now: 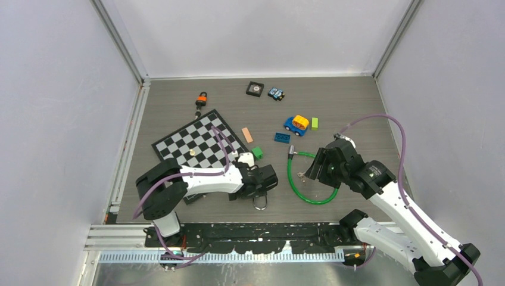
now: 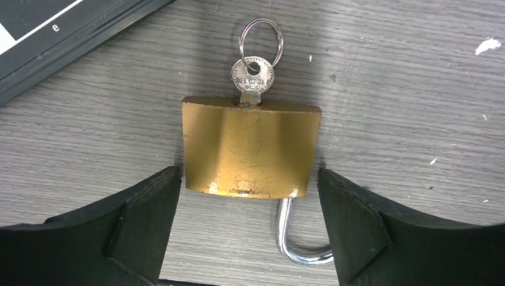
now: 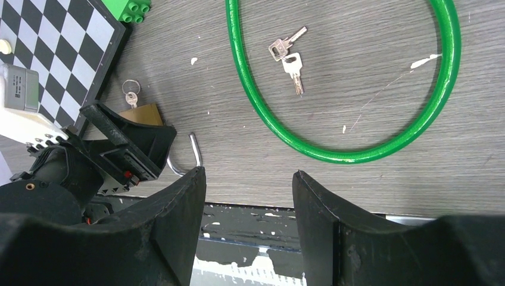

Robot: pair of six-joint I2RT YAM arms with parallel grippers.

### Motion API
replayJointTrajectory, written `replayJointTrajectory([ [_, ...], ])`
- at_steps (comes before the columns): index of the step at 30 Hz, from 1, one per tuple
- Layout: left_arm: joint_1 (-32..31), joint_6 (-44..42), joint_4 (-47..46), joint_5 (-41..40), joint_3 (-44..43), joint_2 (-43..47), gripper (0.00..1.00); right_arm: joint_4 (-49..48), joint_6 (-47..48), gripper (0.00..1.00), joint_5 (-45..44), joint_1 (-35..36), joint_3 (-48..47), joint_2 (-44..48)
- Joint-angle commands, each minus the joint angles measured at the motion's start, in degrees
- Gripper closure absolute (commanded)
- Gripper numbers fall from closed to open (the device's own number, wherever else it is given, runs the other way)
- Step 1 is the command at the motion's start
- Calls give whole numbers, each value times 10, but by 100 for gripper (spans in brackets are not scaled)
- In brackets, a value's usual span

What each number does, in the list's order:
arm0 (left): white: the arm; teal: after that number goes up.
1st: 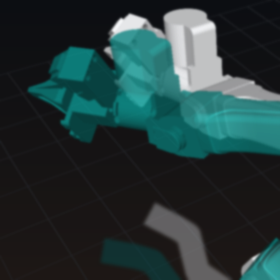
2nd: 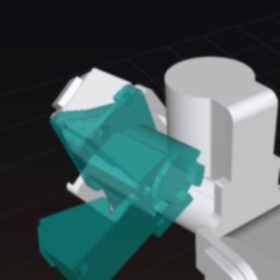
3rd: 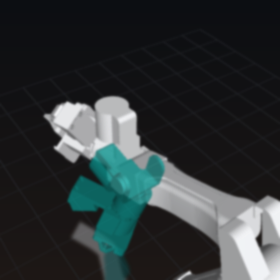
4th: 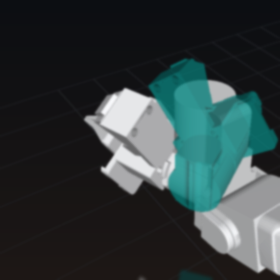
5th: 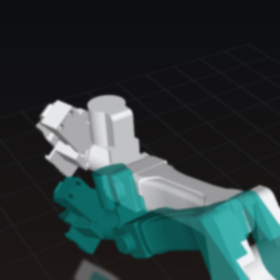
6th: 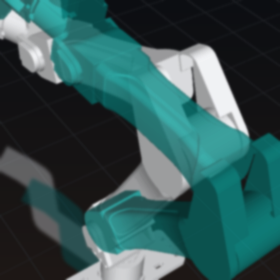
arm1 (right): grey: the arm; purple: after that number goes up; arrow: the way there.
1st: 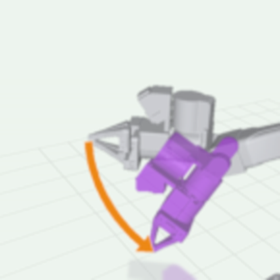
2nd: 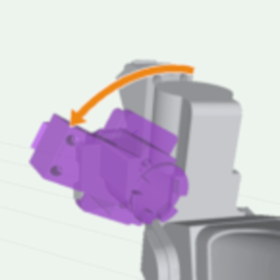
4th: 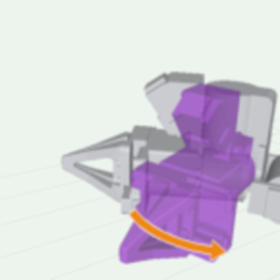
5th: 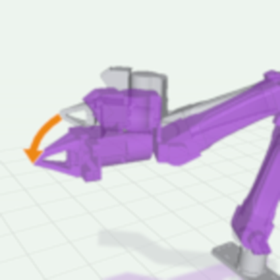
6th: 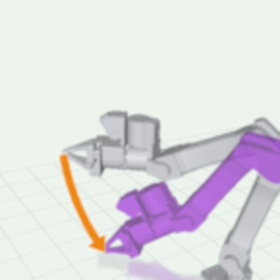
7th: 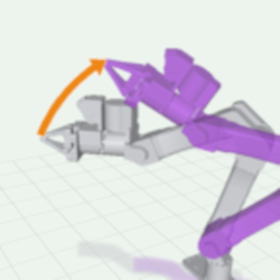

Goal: Lock with the key
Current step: Pick up the lock from the center of the board.

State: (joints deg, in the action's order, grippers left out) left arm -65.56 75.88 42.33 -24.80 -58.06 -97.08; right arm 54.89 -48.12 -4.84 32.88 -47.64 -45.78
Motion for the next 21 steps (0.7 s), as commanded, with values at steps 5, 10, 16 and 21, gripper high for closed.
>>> replayJointTrajectory([
  [5,15,-2,11,-23,-9,-26,12,8,3,40,-2,-1,-2,27],
  [10,19,-11,7,-21,-13,-33,14,14,12,40,-10,-1,-6,27],
  [16,19,-17,17,-21,-11,-38,22,6,10,40,2,-1,-4,24],
  [21,16,-36,-5,-13,-4,-25,54,7,19,40,-7,-1,-5,21],
])
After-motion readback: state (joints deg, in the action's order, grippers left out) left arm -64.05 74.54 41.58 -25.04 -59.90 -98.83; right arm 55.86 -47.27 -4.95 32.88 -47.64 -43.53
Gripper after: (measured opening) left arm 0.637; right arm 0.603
